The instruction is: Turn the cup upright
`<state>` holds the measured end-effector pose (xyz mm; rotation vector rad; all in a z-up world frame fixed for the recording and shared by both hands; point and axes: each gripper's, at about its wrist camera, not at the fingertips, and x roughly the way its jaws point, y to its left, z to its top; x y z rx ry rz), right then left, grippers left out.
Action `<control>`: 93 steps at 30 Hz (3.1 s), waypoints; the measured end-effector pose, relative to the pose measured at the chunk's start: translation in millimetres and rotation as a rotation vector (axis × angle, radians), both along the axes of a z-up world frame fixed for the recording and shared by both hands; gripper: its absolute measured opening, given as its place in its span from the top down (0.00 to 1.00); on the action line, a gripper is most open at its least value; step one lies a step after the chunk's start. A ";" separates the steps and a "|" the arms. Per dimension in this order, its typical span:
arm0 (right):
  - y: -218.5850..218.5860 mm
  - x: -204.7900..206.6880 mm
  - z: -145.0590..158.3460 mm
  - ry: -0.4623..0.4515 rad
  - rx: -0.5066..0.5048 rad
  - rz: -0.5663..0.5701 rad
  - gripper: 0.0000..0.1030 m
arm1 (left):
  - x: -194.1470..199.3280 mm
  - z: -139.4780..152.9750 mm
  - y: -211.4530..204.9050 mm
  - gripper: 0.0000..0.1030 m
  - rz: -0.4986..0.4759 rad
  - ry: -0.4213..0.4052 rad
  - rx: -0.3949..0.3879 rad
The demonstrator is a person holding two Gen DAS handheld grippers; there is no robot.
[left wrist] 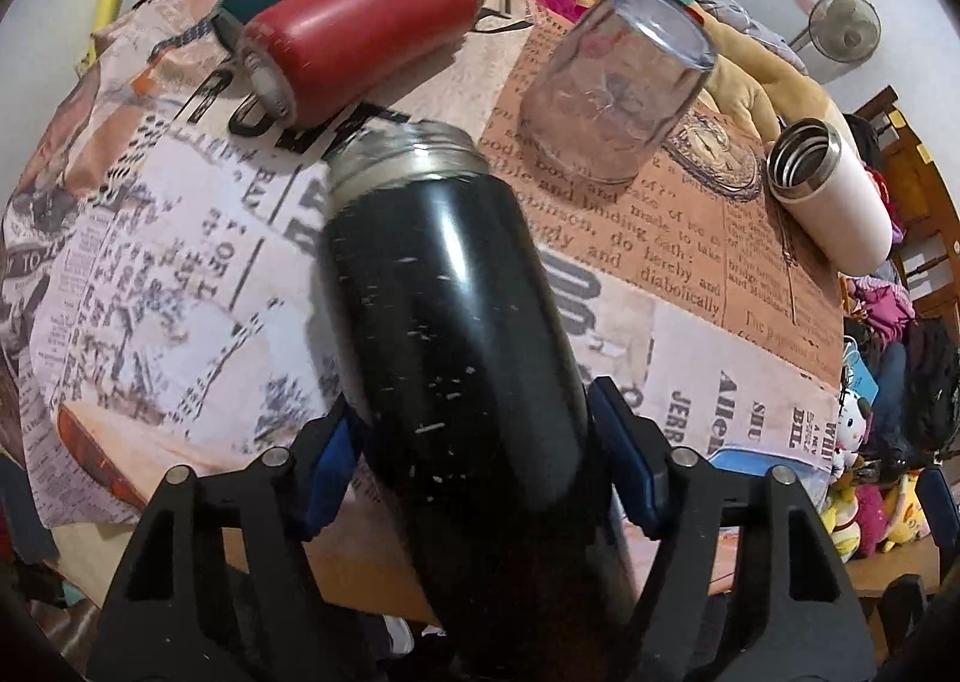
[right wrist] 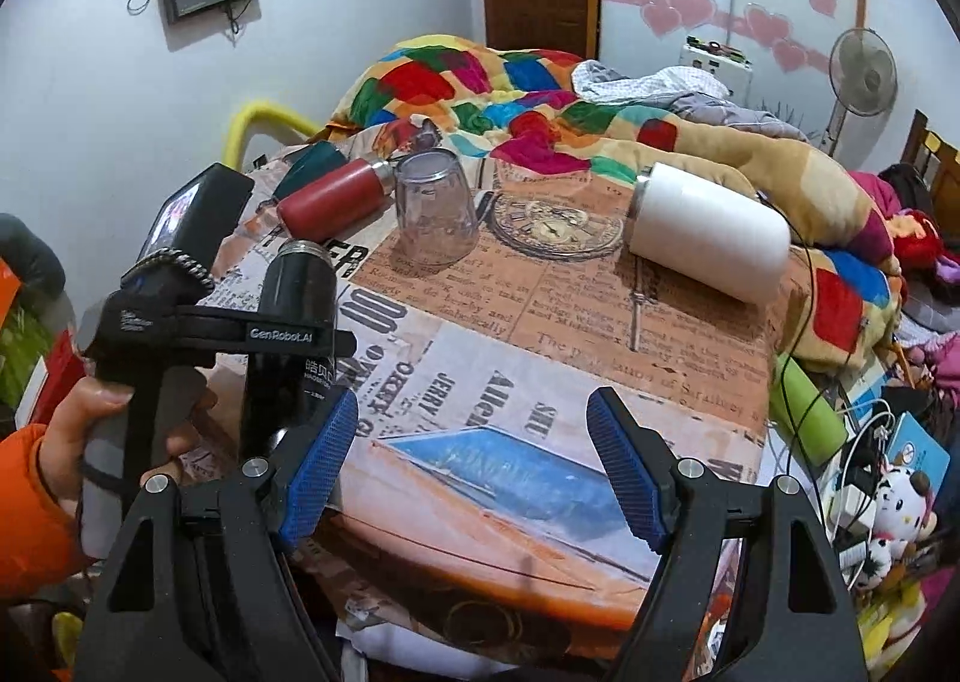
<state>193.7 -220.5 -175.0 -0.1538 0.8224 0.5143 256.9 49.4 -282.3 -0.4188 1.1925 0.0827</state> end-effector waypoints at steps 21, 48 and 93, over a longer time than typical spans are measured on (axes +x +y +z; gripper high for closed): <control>-12.9 -3.3 11.3 -0.010 0.052 -0.032 0.26 | -58.2 115.1 -45.6 0.39 -0.159 -0.356 0.203; -28.8 8.9 10.6 -0.005 0.064 -0.079 0.26 | -15.9 119.4 -87.6 0.39 -0.252 -0.441 0.299; -27.2 -159.4 181.6 -0.585 0.319 -0.149 0.19 | -280.1 289.8 -50.2 0.11 -0.121 -1.040 0.370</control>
